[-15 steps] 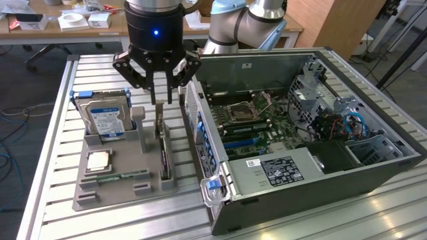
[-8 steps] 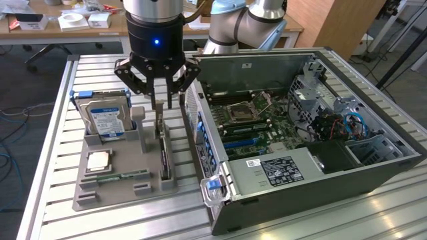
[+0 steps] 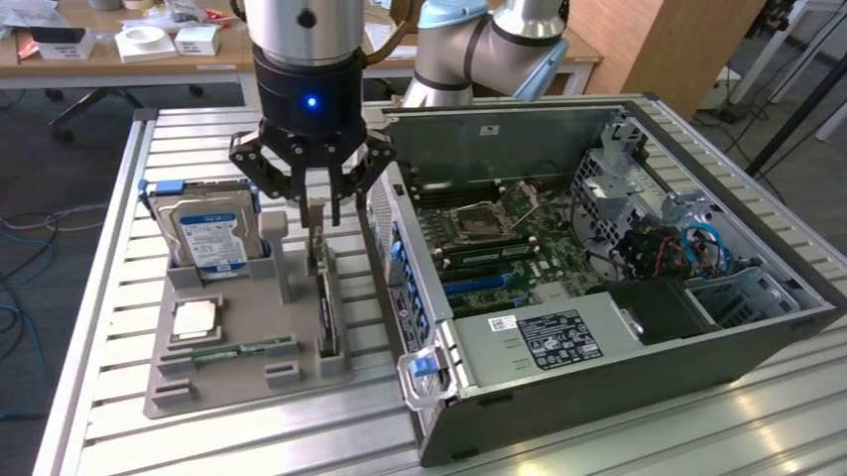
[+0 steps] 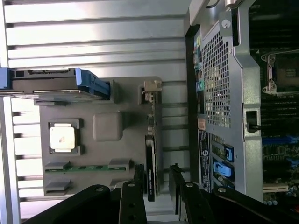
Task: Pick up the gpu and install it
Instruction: 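Pick up the gpu and move the gpu toward the slot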
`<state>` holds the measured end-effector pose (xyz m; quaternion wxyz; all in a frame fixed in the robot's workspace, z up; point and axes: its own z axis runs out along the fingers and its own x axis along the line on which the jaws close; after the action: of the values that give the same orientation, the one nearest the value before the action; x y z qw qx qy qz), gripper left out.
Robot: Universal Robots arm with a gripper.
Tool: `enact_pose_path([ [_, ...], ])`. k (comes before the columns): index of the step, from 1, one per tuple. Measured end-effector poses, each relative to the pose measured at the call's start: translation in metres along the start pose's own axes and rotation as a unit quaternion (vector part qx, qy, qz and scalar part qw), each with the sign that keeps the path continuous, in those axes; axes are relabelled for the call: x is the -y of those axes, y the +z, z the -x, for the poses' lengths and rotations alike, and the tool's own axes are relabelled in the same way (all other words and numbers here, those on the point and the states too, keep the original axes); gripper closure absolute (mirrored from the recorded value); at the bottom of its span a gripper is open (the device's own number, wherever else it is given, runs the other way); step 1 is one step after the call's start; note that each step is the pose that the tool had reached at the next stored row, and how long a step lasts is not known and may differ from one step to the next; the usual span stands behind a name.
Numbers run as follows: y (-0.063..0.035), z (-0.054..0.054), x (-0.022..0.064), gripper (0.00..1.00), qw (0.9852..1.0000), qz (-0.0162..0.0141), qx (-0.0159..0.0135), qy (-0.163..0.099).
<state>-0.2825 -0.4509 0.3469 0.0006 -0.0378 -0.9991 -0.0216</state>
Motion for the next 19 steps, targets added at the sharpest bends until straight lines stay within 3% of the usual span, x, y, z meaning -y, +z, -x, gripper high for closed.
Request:
enact_pose_path([
  [19,0.0345,0.000,0.0015,0.64,1.0000,-0.0006,-0.0081,0.000],
])
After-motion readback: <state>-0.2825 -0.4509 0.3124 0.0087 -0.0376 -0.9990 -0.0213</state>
